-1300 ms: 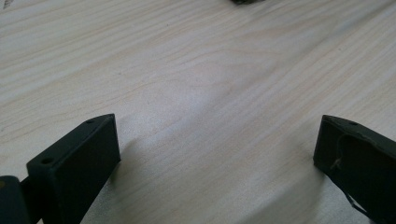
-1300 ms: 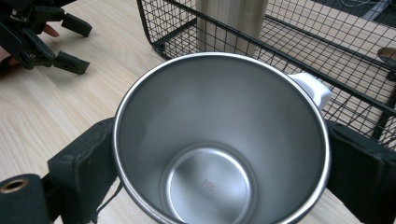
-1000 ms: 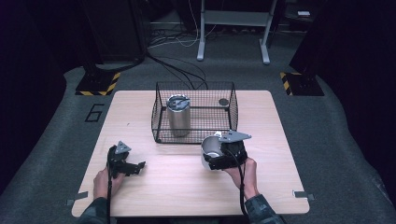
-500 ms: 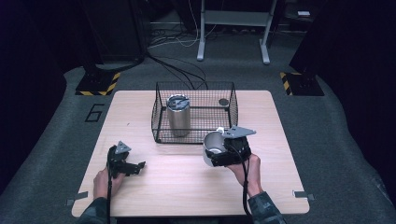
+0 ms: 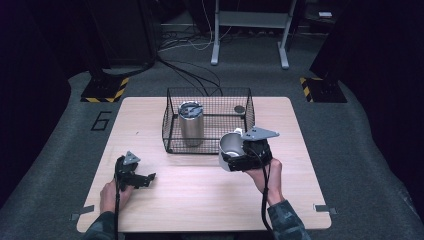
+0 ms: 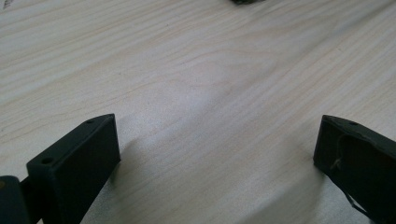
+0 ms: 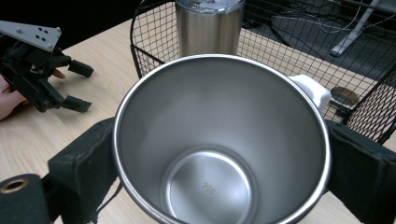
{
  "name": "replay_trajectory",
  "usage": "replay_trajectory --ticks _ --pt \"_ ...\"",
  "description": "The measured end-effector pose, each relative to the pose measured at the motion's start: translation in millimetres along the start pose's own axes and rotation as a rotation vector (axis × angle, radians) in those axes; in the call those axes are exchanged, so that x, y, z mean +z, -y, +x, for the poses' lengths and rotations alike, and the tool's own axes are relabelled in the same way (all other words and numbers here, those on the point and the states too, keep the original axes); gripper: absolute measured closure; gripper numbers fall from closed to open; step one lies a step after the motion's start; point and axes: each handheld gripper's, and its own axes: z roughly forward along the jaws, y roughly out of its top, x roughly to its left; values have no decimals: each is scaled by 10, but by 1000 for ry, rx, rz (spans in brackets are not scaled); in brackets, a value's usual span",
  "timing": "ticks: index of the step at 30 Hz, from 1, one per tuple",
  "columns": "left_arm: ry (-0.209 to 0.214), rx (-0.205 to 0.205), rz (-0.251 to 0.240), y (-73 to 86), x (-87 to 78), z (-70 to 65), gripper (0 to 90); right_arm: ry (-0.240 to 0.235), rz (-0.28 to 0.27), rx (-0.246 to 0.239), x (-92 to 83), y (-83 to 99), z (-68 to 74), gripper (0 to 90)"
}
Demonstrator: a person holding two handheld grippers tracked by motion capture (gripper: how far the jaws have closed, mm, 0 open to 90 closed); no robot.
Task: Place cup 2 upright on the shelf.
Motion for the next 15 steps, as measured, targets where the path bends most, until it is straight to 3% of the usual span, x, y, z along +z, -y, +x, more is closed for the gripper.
replay_trajectory --ticks 9,12,15 --pt "-3 6 1 -1 -2 3 3 2 -18 -4 -24 -135 -43 61" --pt "-1 -14 -11 1 8 -9 3 1 -22 1 -29 -183 -55 62" --pt "-4 9 1 -2 -3 5 3 5 -27 1 -28 -216 -64 62"
